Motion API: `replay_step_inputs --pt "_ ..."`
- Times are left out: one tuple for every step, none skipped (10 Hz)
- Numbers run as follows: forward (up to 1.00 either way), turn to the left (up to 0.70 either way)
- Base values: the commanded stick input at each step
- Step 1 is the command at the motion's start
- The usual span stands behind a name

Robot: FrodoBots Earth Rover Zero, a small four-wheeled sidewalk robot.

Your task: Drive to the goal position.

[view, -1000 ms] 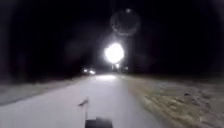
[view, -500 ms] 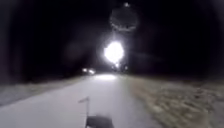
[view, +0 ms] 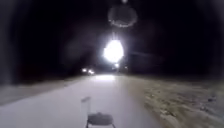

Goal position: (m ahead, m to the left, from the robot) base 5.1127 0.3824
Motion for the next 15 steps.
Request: replay_step_inputs --pt "1.00 0.00" --pt "1.00 0.00" --pt "1.00 0.00" --pt "1.00 0.00" --pt "1.00 0.00" --pt "1.00 0.00" --pt "1.00 0.00" --pt "1.00 0.00" --pt "1.00 0.00" --pt "1.00 0.00" --pt "1.00 0.00" --pt "1.00 0.00" --pt "1.00 0.00" --pt "1.00 0.00" --pt "1.00 0.00"
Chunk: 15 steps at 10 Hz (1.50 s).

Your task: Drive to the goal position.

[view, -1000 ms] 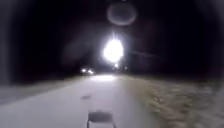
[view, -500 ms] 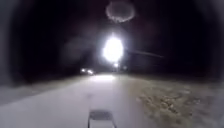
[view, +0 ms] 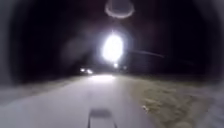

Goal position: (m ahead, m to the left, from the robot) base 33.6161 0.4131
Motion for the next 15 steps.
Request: replay_step_inputs --pt "1.00 0.01" --pt "1.00 0.39" --pt "1.00 0.14" --pt "1.00 0.00" --pt "1.00 0.00" --pt "1.00 0.00" --pt "1.00 0.00" --pt "1.00 0.00" --pt "1.00 0.00" --pt "1.00 0.00" --pt "1.00 0.00" --pt "1.00 0.00" --pt "1.00 0.00" --pt "1.00 0.00" --pt "1.00 0.00"
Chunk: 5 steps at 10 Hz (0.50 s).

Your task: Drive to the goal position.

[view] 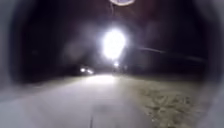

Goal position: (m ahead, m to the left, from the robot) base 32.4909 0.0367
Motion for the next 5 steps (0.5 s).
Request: replay_step_inputs --pt "1.00 0.00" --pt "1.00 0.00" --pt "1.00 0.00" --pt "1.00 0.00" --pt "1.00 0.00"
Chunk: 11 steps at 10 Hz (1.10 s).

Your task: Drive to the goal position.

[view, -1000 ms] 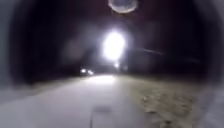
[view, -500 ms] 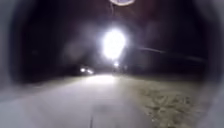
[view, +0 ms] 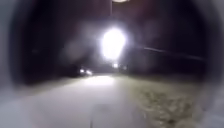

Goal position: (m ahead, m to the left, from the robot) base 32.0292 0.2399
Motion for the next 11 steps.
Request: replay_step_inputs --pt "1.00 0.00" --pt "1.00 0.00" --pt "1.00 0.27" --pt "1.00 0.40" --pt "1.00 0.28" --pt "1.00 0.06" --pt "1.00 0.00" --pt "1.00 0.00" --pt "1.00 0.00" --pt "1.00 0.00" --pt "1.00 0.00"
